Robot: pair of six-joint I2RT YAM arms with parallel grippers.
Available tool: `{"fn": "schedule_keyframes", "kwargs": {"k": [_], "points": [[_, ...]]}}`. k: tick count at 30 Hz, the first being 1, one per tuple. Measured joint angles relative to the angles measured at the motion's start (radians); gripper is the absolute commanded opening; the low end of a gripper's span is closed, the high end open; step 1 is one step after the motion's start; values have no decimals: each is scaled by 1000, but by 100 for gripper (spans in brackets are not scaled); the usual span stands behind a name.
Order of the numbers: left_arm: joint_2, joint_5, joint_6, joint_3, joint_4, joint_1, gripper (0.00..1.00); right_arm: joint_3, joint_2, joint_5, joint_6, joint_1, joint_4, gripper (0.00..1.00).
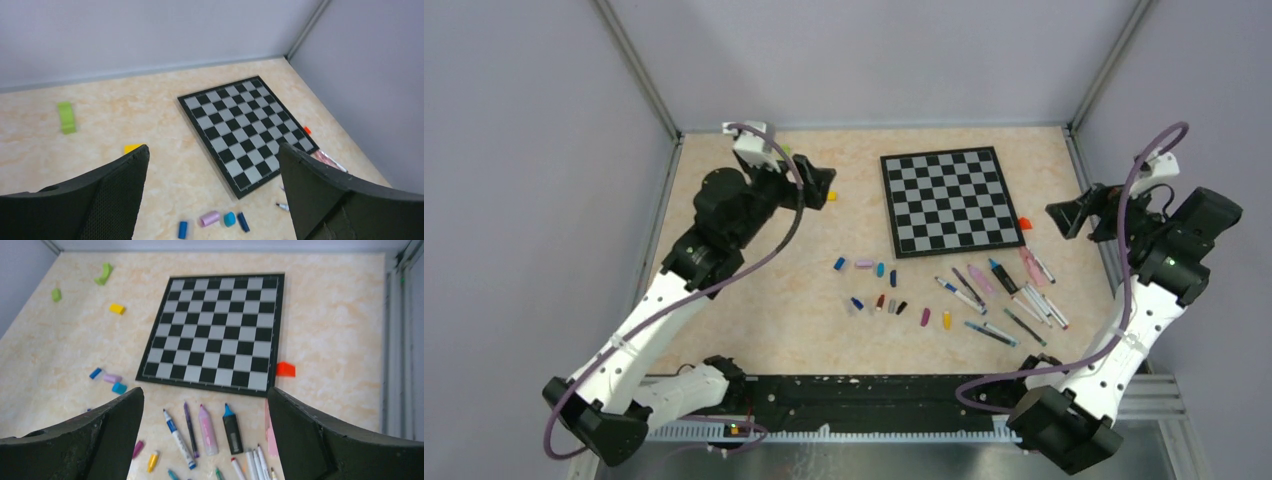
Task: Open the pen caps
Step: Reset both arms
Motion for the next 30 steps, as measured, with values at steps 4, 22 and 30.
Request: {"fn": "schedule_keyframes", "kwargs": {"k": [4,22,30], "points": [[3,59,9,116,-111,132,99,76,-35,15,149,0,95,91],[-28,212,-2,63,-296,319,99,77,-71,64,373,0,236,93],[-44,215,1,55,-301,332,99,39,-75,68,394,0,276,93]]}}
